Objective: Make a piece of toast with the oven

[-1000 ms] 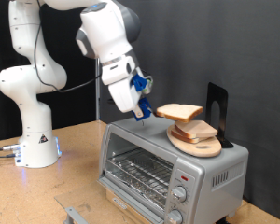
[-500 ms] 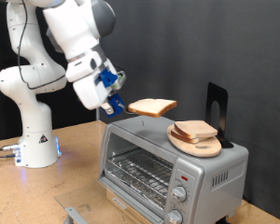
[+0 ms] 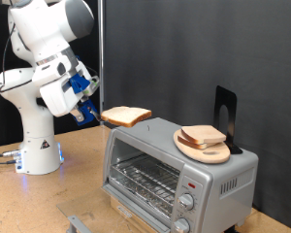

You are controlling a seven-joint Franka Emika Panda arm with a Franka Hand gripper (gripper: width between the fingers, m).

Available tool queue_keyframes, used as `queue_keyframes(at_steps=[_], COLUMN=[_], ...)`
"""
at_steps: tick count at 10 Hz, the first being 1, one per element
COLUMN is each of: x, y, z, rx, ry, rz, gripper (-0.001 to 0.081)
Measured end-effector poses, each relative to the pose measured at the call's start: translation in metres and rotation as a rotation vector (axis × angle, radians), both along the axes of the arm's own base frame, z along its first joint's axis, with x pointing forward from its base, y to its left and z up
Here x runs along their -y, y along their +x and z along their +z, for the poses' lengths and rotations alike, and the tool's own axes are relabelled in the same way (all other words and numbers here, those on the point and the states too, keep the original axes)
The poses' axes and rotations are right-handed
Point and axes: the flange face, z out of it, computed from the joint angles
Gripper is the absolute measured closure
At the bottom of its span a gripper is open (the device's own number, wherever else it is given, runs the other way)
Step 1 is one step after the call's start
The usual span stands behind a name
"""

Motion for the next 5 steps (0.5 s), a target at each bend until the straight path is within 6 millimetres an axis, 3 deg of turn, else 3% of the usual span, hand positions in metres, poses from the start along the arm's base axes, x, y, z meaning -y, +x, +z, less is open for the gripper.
queue_keyframes(at_steps=[2,5], x=[0.0,0.016], y=[-0.005,-0.015], z=[-0.012,-0.046], rx=[-0.006,0.015], ry=[-0.006,-0.038], rz=[0.039,0.018], gripper=[0.0417,0.0417])
